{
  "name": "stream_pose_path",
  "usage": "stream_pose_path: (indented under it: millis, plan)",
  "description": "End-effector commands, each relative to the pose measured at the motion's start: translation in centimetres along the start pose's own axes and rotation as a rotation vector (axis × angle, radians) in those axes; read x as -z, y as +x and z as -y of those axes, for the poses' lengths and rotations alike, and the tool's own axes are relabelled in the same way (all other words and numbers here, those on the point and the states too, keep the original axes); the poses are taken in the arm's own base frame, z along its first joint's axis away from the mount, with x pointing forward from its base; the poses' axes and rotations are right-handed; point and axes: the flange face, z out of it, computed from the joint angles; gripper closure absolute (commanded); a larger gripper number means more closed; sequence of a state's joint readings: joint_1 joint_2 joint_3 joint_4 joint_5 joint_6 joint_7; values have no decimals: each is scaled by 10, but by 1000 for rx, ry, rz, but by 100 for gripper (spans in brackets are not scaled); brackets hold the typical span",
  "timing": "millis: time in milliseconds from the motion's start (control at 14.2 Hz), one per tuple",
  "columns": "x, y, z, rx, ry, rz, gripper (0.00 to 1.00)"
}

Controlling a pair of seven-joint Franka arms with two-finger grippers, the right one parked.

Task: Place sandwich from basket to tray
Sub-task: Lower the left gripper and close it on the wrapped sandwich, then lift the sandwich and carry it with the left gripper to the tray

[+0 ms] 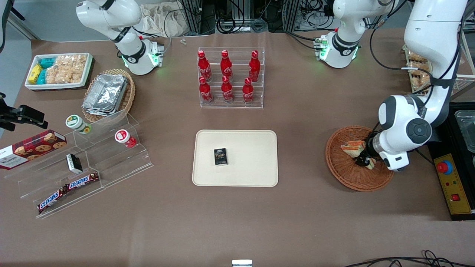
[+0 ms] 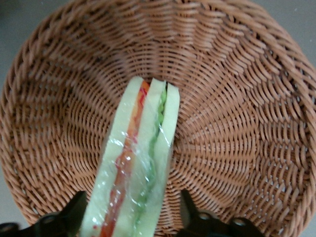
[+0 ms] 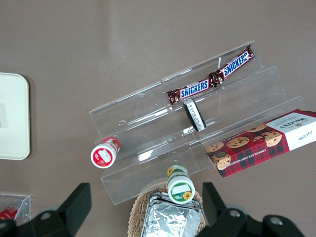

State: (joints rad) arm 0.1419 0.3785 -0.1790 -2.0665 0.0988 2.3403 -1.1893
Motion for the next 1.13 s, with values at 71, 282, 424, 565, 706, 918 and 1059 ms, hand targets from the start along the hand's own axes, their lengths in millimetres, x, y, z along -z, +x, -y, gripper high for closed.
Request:
stream_pose_path:
  millis: [71, 282, 424, 565, 706, 918, 1059]
  plan:
    - [4, -8, -9, 22, -15, -24, 100]
    - [15, -7, -11, 10, -25, -32, 100]
    - [48, -22, -24, -25, -48, -40, 100]
    - [86, -42, -47, -76, -12, -21, 100]
    - [124, -67, -60, -248, 38, 13, 100]
    - [177, -142, -90, -438, 34, 44, 100]
    - [182, -197, -112, -614, -7, 78, 100]
